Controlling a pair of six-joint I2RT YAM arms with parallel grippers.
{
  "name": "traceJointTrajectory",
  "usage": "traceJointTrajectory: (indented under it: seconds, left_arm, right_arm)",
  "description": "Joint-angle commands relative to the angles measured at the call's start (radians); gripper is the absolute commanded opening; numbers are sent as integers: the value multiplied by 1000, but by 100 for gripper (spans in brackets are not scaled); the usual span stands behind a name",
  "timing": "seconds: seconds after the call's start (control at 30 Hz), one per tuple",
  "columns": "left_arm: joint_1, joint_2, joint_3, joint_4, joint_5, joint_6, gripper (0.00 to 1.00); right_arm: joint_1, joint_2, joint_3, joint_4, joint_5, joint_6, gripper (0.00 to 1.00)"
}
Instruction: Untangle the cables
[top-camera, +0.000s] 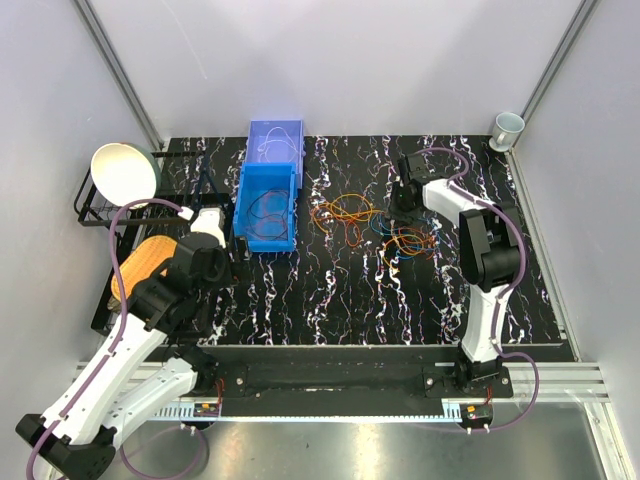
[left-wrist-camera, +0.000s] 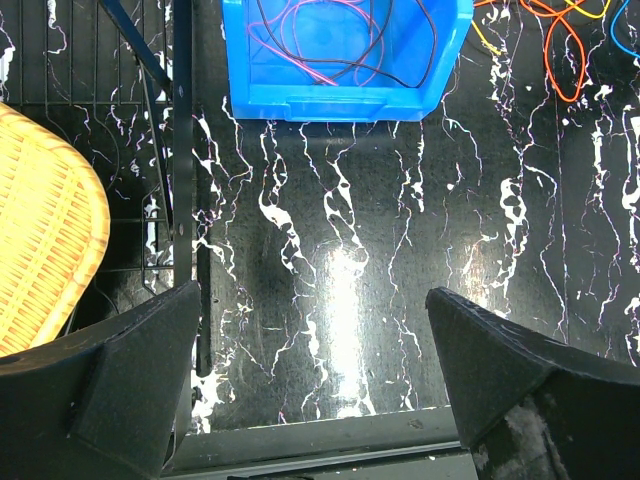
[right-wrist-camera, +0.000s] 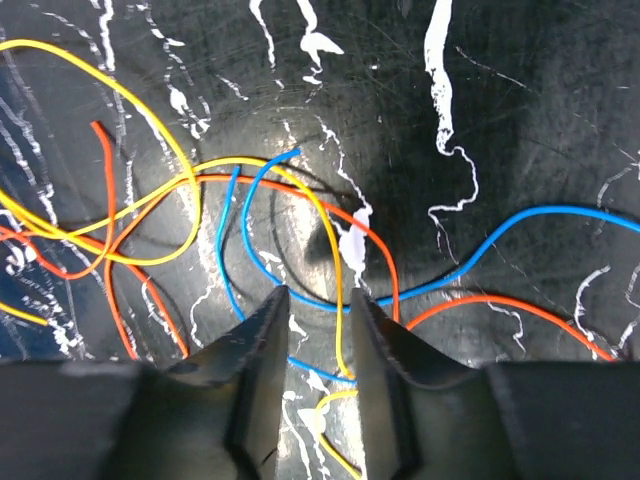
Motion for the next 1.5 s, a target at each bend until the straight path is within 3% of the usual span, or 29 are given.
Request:
traceJointTrajectory:
  seconds: [0.0,0.13,0.27,0.47,0.67,0.8,0.9,1.2,1.47]
  left_arm:
    - [-4,-2,16,35,-20,-7,99]
    - [-3,1,19,33,-22,-6,99]
    - [5,10,21,33,-22,-4,99]
    - [8,27,21,32,-20,-4,99]
    - [8,29,21,28,-31,-7,99]
    - [8,32,19,28,-34,-7,99]
    - [10,33,19,25,-32,-9,99]
    - [8,41,19,28,-22,-6,99]
    - [8,45,21,27,-20,-4,99]
  right_arm:
    - [6,30,43,17,4,-17,33]
    - [6,50,46,17,1,-20,20]
    - [6,26,98,-9,26,-33,0]
    - [13,-143,336,-122,-11,-79,0]
    - [98,-449,515,-61,-45,-155,0]
    - [159,-696,425,101,-23,-182,0]
    - [159,-767,323,144,16,-182,0]
    - [159,-724,7,66,78,-119,0]
    - [161,-690,49,62,30,-126,0]
